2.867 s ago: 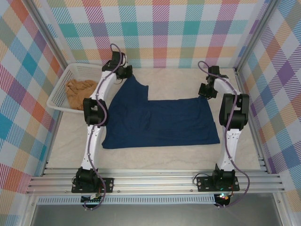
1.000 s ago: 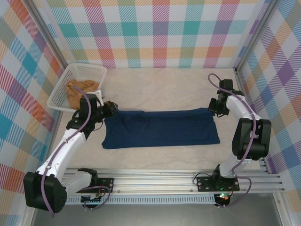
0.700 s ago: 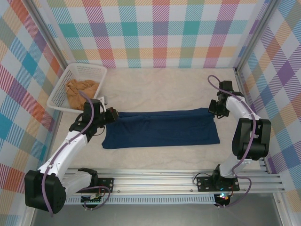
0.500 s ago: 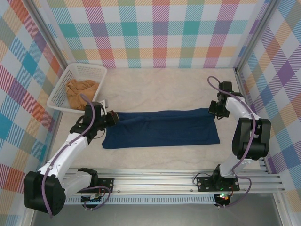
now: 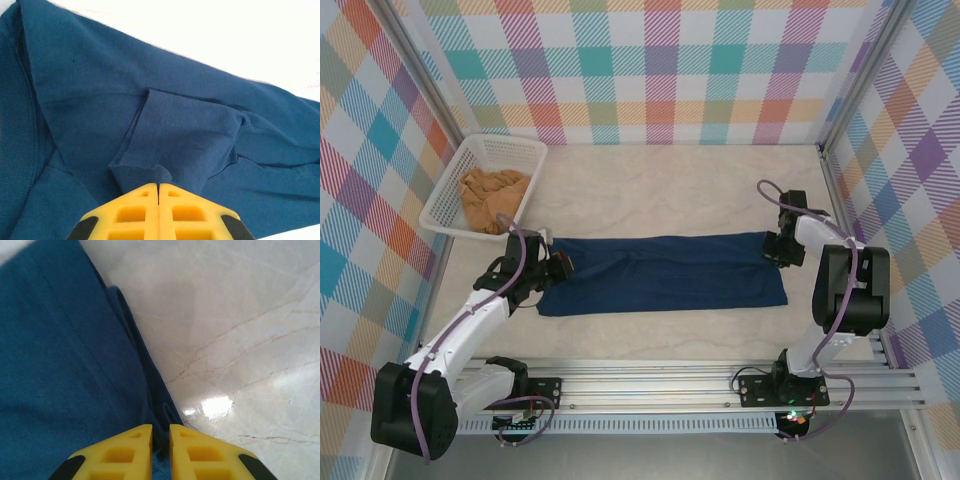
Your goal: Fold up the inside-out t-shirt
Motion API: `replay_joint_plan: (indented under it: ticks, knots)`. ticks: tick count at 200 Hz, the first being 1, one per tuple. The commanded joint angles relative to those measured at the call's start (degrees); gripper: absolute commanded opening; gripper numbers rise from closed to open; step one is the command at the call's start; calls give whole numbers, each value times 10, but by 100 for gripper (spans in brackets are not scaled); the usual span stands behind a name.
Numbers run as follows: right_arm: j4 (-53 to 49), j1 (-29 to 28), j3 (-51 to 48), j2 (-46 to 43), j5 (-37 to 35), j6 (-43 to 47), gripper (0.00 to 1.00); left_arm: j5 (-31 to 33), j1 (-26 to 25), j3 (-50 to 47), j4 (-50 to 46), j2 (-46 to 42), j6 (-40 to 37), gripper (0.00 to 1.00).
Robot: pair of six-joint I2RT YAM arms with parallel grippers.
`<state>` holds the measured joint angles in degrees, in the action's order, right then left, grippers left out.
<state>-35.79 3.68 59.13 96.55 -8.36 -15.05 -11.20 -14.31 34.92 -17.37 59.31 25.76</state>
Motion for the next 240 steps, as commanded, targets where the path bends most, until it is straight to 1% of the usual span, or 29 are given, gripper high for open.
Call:
replay_joint_plan:
  ticks: [1,12,20,34,51,67,76,116,136,147,170,190,204,221,240]
  knots:
    - [11,3,-11,2,2,-16,24,4,-7,-2,-16,-13,7,0]
    - [16,2,-13,-11,3,-21,30,-2,-8,2,-18,-10,9,0]
    - [26,-2,-17,-26,4,-23,33,-7,-9,6,-23,-6,9,0]
    - [54,-19,-28,-61,9,-21,35,-14,-9,14,-32,-2,8,0]
    - [81,-54,-36,-88,32,-22,38,-18,-10,25,-47,-4,7,0]
    - [93,-91,-31,-82,49,-23,39,-12,-10,35,-60,-7,7,0]
    - [93,-102,-21,-70,52,-25,39,-7,-11,41,-70,-7,6,0]
    - [92,-101,52,30,31,-26,35,4,-11,59,-97,4,-8,0]
    - [77,-93,102,92,40,-18,34,-1,-10,57,-93,15,-8,0]
    - [58,-85,131,120,52,-19,34,-1,-11,58,-96,20,-8,0]
    - [10,-77,175,154,43,-22,34,-1,-11,60,-115,24,-11,0]
    - [-22,-70,191,168,29,-18,35,-2,-11,57,-130,19,-3,0]
    - [-24,-70,190,164,24,-12,36,-14,-11,46,-130,17,5,0]
    - [-12,-71,184,145,41,-2,37,-27,-12,38,-131,29,11,0]
    - [3,-74,174,117,67,6,39,-29,-12,32,-137,51,16,4]
